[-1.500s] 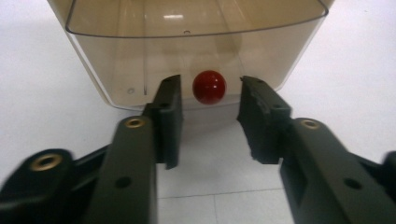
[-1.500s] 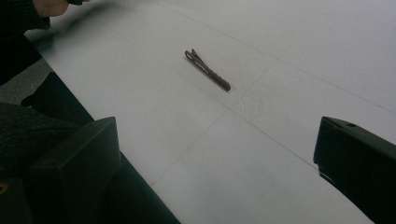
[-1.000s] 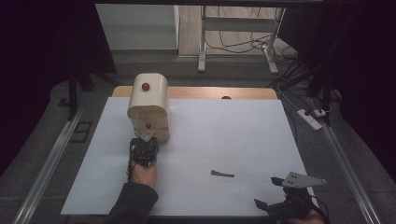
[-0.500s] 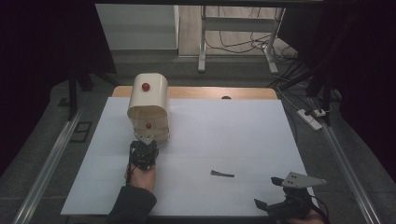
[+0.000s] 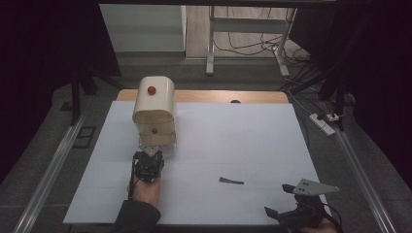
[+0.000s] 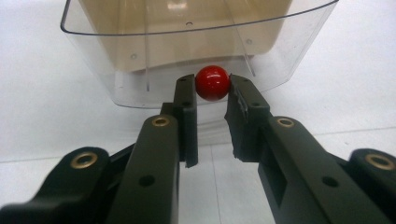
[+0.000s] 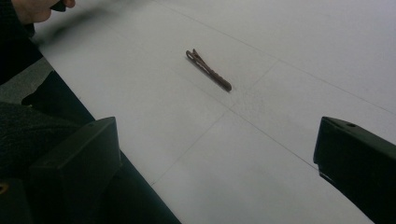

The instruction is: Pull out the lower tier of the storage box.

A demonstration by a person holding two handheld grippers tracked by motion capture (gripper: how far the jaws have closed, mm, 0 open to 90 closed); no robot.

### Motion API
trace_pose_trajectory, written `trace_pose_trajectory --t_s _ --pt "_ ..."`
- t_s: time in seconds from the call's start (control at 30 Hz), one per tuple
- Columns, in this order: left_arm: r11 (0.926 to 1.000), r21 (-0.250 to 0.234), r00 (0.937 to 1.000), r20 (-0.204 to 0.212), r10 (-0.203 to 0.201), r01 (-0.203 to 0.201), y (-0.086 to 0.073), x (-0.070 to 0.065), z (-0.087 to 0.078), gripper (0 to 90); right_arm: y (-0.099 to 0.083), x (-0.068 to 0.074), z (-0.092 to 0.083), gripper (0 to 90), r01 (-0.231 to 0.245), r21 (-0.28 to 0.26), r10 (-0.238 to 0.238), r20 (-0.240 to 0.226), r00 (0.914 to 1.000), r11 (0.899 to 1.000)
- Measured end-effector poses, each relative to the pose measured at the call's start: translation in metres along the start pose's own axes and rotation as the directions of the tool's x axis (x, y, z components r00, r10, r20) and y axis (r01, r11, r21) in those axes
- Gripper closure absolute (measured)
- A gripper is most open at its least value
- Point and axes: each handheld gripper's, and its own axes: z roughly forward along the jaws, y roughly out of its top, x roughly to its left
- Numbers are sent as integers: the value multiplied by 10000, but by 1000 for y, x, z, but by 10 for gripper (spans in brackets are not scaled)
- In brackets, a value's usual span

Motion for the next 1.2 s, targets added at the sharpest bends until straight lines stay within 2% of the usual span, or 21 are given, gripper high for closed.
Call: trace_pose_trajectory --t_s 0.2,0.43,0.77,0.97,1.07,1.2 --pt "10000 18 9999 88 54 -54 -2 0 -3 742 0 0 0 0 2 -7 -2 -11 10000 10000" --pt "9998 150 9990 434 100 -107 -1 5 -3 722 0 0 0 0 -8 14 8 0 10000 10000" --pt "9989 408 9933 1146 177 -225 1 12 -5 548 0 0 0 0 -15 21 15 -15 10000 10000" --pt "9971 565 9865 1583 417 -512 8 17 -10 412 0 0 1 0 -14 31 14 -30 10000 10000" --pt "9968 688 9797 1984 275 -419 12 23 -11 362 0 0 1 0 -10 42 10 -39 10000 10000" --pt "9961 818 9673 2535 124 -342 14 28 -12 303 0 0 1 0 4 52 -3 -55 10000 10000"
